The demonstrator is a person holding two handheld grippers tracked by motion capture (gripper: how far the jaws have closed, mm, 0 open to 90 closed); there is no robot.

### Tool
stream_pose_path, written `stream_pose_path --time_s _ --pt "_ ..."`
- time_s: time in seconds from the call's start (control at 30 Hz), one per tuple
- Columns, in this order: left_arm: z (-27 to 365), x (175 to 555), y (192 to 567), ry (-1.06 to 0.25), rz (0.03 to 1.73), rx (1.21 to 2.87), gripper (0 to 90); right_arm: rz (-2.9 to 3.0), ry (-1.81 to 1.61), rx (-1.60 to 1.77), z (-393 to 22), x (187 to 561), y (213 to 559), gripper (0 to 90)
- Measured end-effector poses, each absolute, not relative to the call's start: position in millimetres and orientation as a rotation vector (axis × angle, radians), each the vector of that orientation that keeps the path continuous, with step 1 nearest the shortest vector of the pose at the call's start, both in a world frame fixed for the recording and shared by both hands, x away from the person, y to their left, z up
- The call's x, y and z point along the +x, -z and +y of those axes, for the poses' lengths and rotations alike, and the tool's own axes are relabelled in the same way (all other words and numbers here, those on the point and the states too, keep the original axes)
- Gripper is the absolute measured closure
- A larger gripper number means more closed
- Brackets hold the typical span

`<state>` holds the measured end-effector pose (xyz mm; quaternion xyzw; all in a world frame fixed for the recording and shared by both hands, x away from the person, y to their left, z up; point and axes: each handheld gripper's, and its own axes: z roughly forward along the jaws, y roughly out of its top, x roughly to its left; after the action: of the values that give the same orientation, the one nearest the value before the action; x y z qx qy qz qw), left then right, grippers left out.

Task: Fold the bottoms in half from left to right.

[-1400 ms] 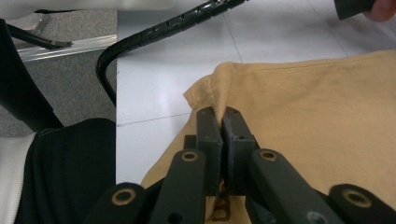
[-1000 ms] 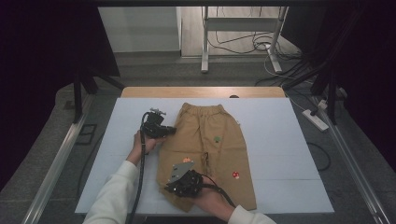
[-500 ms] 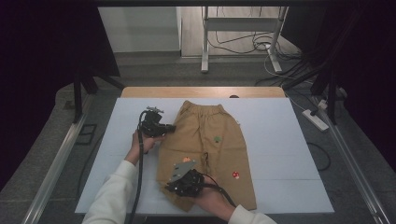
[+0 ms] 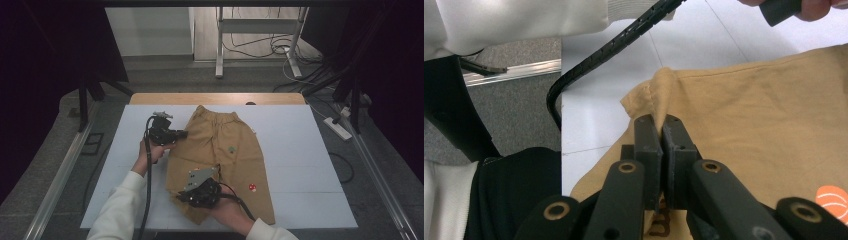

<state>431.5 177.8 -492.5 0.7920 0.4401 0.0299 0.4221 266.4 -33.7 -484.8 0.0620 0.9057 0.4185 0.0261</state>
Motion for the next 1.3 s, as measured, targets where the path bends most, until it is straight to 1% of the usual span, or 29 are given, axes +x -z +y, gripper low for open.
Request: stream_pose_path --time_s 0.23,0.37,0.47,0.67,0.77,0.93,1.07,1.3 --pt "185.5 432.3 493.1 -0.061 1.121 1.951 84.5 2.801 -1.305 0.189 -30.4 265.4 486.4 86.6" --pt "191.2 428.2 480.9 -0.075 1.099 1.912 84.5 2.776 -1.351 0.163 -25.8 262.6 477.9 86.6" --pt "190.6 428.0 481.8 -0.066 1.103 1.913 84.5 2.773 -1.364 0.152 -21.4 261.4 473.5 86.6" --pt "194.8 429.9 486.6 -0.053 1.126 1.911 84.5 2.808 -1.336 0.2 -24.0 266.3 485.1 86.7" --pt "203.6 426.5 479.2 -0.076 1.123 1.892 84.5 2.803 -1.359 0.194 -21.5 266.6 484.3 86.8" --pt "218.8 419.2 466.4 -0.102 1.122 1.842 84.4 2.77 -1.399 0.132 -10.4 260.9 472.1 86.8" --pt "216.0 420.4 468.8 -0.094 1.128 1.848 84.4 2.755 -1.395 0.137 -16.0 259.3 469.0 86.8" --pt "203.2 424.3 472.8 -0.087 1.118 1.865 84.2 2.76 -1.363 0.213 -38.1 265.6 475.6 86.8"
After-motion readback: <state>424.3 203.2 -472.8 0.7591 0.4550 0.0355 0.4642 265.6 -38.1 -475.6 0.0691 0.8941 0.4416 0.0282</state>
